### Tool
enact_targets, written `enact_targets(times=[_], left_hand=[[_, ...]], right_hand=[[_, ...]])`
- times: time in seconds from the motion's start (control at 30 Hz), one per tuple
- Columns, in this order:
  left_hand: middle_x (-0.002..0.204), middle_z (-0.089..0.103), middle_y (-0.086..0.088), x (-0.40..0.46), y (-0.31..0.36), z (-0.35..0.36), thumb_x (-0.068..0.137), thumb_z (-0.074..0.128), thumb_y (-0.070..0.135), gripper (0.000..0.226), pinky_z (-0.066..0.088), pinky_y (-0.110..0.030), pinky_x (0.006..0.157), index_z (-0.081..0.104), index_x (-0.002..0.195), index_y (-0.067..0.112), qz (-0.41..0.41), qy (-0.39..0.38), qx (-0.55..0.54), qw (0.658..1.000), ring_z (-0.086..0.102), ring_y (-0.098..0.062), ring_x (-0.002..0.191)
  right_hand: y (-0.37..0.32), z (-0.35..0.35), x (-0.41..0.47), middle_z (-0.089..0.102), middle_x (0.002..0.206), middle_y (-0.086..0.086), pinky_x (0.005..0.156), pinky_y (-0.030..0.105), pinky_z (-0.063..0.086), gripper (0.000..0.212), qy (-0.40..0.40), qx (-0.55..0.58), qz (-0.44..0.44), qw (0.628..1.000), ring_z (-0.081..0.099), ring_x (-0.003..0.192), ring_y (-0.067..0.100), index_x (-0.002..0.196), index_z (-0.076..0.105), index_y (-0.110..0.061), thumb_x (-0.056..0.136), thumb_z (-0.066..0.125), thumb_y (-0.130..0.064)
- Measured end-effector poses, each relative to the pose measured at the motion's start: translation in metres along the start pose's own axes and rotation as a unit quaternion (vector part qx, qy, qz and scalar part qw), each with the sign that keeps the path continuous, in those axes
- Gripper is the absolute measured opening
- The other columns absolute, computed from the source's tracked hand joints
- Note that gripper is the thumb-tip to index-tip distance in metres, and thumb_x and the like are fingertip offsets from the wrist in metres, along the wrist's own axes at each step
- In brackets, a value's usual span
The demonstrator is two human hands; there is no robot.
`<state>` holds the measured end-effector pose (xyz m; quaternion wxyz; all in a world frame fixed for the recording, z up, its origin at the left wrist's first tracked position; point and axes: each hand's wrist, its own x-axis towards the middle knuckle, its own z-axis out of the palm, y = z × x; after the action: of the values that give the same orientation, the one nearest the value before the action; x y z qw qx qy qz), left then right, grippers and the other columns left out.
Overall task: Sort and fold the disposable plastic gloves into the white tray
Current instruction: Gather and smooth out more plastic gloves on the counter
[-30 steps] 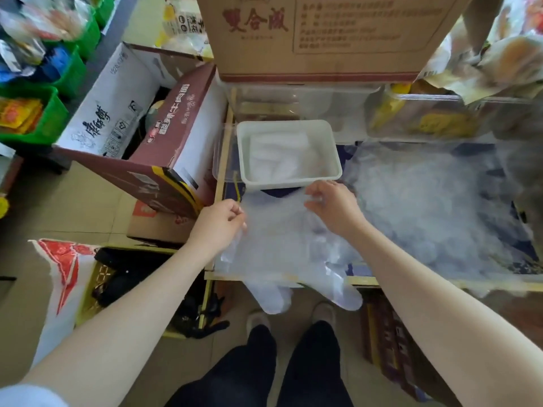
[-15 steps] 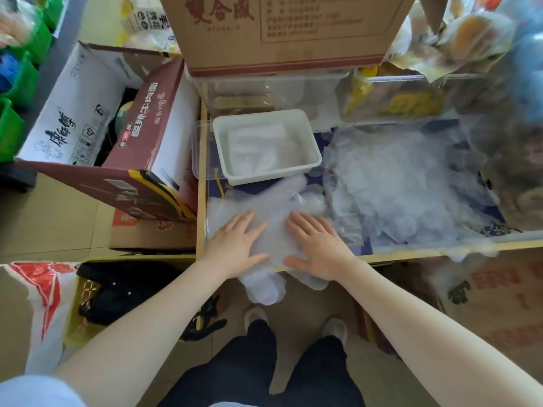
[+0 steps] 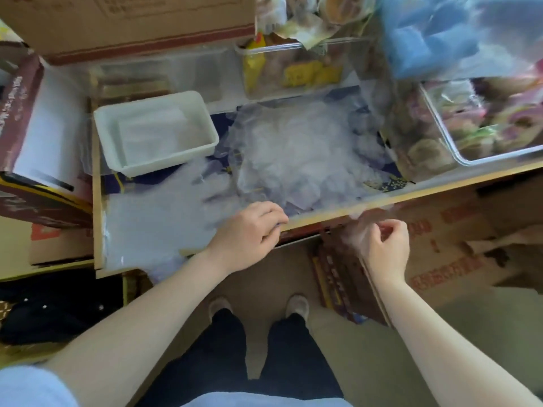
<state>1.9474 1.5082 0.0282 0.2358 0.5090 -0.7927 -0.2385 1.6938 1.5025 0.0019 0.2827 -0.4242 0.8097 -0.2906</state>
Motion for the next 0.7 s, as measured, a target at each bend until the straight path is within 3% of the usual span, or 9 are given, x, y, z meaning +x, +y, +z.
enact_targets(times=[0.07, 0.13, 0.23, 0.37, 0.47, 0.53, 0.57, 0.7], left_hand=[[0.099, 0.067, -0.004, 0.02, 0.022, 0.026, 0.087, 0.044, 0.021, 0.03, 0.045, -0.021, 0.079, 0.07, 0.095, 0.009, 0.026, -0.015, -0.02, 0.999, 0.054, -0.011, 0.094], [0.101, 0.066, -0.003, 0.036, 0.038, 0.052, 0.089, 0.041, 0.023, 0.032, 0.049, -0.026, 0.082, 0.069, 0.098, 0.01, 0.027, -0.034, -0.03, 0.999, 0.058, -0.015, 0.095], [0.101, 0.066, -0.002, 0.048, 0.05, 0.086, 0.09, 0.041, 0.022, 0.031, 0.048, -0.025, 0.082, 0.069, 0.097, 0.01, 0.022, -0.049, -0.042, 0.998, 0.059, -0.014, 0.094], [0.1, 0.066, 0.001, 0.047, 0.05, 0.118, 0.09, 0.043, 0.021, 0.03, 0.049, -0.023, 0.071, 0.07, 0.095, 0.011, -0.008, -0.058, -0.036, 0.998, 0.057, -0.007, 0.088], [0.1, 0.066, 0.003, 0.04, 0.051, 0.135, 0.089, 0.041, 0.023, 0.032, 0.052, -0.026, 0.068, 0.07, 0.094, 0.013, -0.035, -0.065, -0.015, 0.997, 0.058, -0.006, 0.086], [0.1, 0.065, 0.005, 0.04, 0.052, 0.143, 0.089, 0.04, 0.025, 0.033, 0.053, -0.028, 0.069, 0.07, 0.094, 0.013, -0.059, -0.069, -0.022, 0.996, 0.057, -0.005, 0.088], [0.1, 0.065, 0.005, 0.042, 0.053, 0.146, 0.09, 0.04, 0.025, 0.033, 0.053, -0.029, 0.069, 0.07, 0.095, 0.013, -0.067, -0.07, -0.024, 0.995, 0.057, -0.005, 0.088], [0.106, 0.059, 0.008, 0.061, 0.069, 0.154, 0.093, 0.048, 0.024, 0.025, 0.047, -0.024, 0.077, 0.064, 0.11, 0.015, -0.132, -0.074, -0.066, 0.986, 0.056, -0.005, 0.091]], right_hand=[[0.035, -0.01, 0.025, 0.052, 0.121, 0.012, 0.078, 0.03, 0.039, 0.039, -0.028, 0.003, 0.149, 0.988, 0.054, 0.102, 0.027, 0.123, 0.045, -0.007, 0.091, 0.057, -0.027], [0.065, -0.009, 0.05, 0.043, 0.138, 0.016, 0.088, 0.037, 0.045, 0.072, -0.084, -0.014, 0.227, 0.97, 0.05, 0.117, 0.033, 0.14, 0.03, -0.006, 0.085, 0.065, -0.037], [0.092, 0.008, 0.086, 0.018, 0.154, 0.014, 0.105, 0.05, 0.038, 0.107, -0.133, -0.016, 0.266, 0.955, 0.029, 0.137, 0.035, 0.149, 0.007, -0.012, 0.073, 0.075, -0.045], [0.105, 0.032, 0.12, 0.011, 0.156, 0.013, 0.113, 0.048, 0.023, 0.118, -0.102, 0.028, 0.259, 0.96, 0.015, 0.142, 0.032, 0.15, -0.002, -0.018, 0.068, 0.08, -0.039], [0.119, 0.042, 0.128, 0.036, 0.144, 0.015, 0.108, 0.045, 0.034, 0.095, -0.075, 0.121, 0.249, 0.958, 0.035, 0.134, 0.032, 0.147, 0.02, -0.02, 0.073, 0.079, -0.03], [0.124, 0.039, 0.126, 0.059, 0.117, 0.014, 0.089, 0.04, 0.05, 0.05, -0.1, 0.141, 0.218, 0.96, 0.055, 0.115, 0.035, 0.125, 0.049, -0.009, 0.081, 0.071, -0.023], [0.124, 0.035, 0.125, 0.063, 0.104, 0.013, 0.08, 0.039, 0.053, 0.032, -0.121, 0.154, 0.21, 0.958, 0.06, 0.105, 0.033, 0.112, 0.057, -0.005, 0.086, 0.066, -0.021], [0.114, -0.003, 0.119, 0.064, 0.084, 0.003, 0.082, 0.034, 0.049, 0.006, -0.212, 0.332, 0.201, 0.897, 0.062, 0.083, 0.018, 0.093, 0.064, -0.009, 0.089, 0.06, -0.011]])
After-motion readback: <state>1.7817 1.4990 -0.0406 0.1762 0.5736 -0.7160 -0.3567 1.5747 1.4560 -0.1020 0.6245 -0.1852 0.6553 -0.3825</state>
